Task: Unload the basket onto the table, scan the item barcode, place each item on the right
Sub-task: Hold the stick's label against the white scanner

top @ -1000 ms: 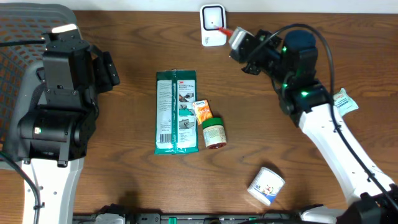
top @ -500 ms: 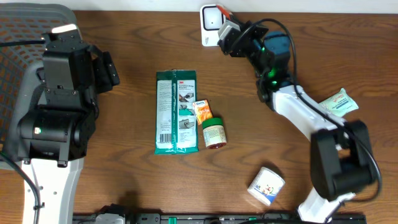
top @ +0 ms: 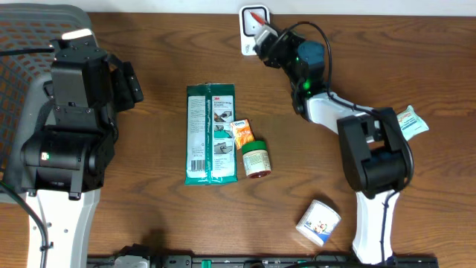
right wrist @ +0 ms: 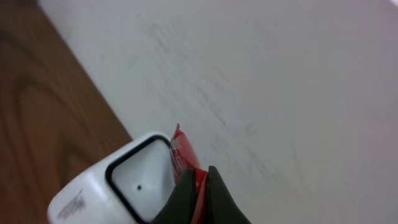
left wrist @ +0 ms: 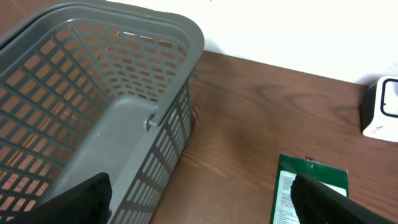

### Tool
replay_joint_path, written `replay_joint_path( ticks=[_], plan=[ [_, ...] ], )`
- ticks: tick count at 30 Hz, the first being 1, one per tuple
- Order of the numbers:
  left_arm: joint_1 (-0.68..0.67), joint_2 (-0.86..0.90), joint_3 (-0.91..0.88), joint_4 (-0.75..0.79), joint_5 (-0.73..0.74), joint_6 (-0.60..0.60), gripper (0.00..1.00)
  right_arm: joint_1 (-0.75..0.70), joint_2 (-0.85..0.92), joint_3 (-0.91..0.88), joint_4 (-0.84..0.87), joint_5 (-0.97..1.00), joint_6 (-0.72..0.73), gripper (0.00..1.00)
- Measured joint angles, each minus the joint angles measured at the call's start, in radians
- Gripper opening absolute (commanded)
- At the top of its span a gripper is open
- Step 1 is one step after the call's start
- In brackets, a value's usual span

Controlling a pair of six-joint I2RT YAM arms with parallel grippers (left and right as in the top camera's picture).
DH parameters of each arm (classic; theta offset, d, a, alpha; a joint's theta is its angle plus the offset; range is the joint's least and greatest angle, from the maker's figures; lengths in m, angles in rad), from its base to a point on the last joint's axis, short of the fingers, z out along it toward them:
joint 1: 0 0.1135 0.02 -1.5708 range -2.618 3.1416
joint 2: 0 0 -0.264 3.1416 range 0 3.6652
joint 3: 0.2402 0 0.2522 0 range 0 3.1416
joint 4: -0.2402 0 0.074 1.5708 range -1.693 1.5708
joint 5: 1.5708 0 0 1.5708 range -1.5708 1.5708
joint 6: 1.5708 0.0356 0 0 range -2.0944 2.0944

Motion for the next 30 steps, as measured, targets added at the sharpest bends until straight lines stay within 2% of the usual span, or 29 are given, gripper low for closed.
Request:
replay_joint_path(
  ticks=[6,30],
  plan=[
    [0.000,0.000,0.000,0.000,0.000,0.000,0.92,-0.005,0.037,0.095,-0.043,0.001,0.056,0.01],
    [0.000,0.000,0.000,0.000,0.000,0.000,0.91,-0.030,0.051,0.101,-0.240,-0.069,0.103,0.01]
  ],
)
